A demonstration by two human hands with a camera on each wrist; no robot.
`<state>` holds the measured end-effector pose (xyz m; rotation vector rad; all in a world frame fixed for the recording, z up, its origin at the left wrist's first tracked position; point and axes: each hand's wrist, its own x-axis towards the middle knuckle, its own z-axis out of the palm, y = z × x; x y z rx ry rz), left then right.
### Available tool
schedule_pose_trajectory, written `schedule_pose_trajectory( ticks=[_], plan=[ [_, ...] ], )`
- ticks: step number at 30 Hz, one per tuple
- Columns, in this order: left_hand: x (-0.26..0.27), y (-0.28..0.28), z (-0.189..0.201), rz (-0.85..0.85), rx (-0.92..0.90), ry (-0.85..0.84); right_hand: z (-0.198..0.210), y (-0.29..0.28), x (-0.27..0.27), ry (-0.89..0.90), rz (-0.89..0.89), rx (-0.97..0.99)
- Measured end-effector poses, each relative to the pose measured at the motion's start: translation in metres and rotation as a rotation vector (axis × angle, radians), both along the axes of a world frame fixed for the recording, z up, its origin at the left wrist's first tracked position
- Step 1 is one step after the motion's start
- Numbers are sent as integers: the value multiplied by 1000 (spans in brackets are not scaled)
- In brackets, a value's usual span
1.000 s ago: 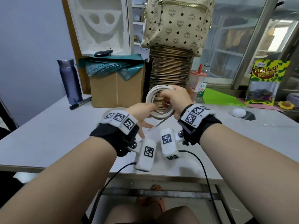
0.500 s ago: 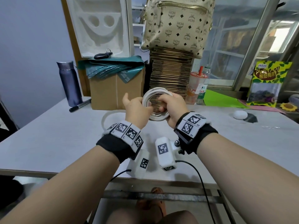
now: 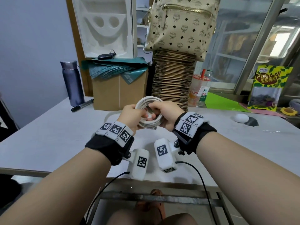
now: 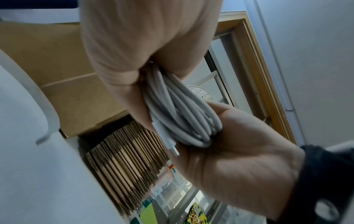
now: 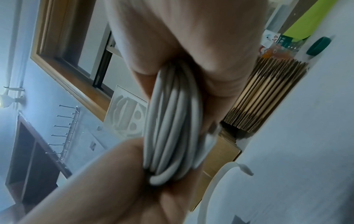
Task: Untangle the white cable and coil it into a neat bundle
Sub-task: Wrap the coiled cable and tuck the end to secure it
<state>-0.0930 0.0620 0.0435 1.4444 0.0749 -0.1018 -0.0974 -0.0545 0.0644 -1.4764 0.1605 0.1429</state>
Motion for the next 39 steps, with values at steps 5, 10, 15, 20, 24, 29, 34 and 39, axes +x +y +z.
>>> schedule_pose_trajectory(
  ticks=[5, 10, 15, 20, 24, 29, 34, 39],
  plan=[
    [15, 35, -13, 21, 65, 100, -7, -1, 12, 78, 152, -240],
    [30, 69, -23, 120, 55, 100, -13, 15, 23, 166, 259, -580],
    [47, 96, -27, 179, -2, 118, -31, 40, 51, 116, 348, -825],
    [56, 112, -28, 161, 39, 106, -42, 55, 73, 77, 506, -994],
    [56, 117, -28, 156, 21, 109, -55, 68, 80, 100, 630, -1063],
    [53, 116, -24, 120, 83, 105, -68, 88, 81, 73, 661, -1065],
    [47, 113, -21, 112, 67, 89, -57, 87, 77, -87, 515, -1052],
    [41, 103, -17, 121, 105, 80, -43, 67, 71, -234, 203, -1074]
  ],
)
